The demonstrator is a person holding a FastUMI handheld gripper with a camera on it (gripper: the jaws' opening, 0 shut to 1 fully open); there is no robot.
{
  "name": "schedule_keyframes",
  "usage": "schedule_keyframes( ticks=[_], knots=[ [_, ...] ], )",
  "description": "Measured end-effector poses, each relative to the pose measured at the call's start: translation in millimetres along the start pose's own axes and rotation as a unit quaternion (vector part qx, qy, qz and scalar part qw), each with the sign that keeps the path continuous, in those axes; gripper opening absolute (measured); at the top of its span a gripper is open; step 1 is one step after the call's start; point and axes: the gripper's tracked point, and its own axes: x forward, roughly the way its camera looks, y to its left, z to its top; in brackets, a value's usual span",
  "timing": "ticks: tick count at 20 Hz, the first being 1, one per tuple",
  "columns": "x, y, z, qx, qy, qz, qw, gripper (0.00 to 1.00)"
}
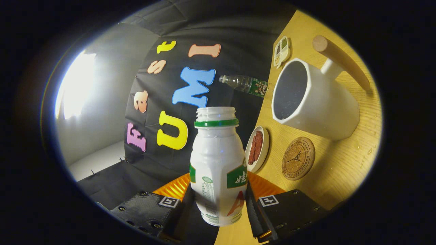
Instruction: Take the bottle from table, then pour the juice into the cup, finally place the bottle on the coaster
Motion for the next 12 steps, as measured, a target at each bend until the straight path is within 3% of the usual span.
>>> schedule_keyframes(
  ticks=[12],
  knots=[
    [-0.2,1.3,7.7,0.076,-0.011,0.028,0.997,0.7]
  ],
)
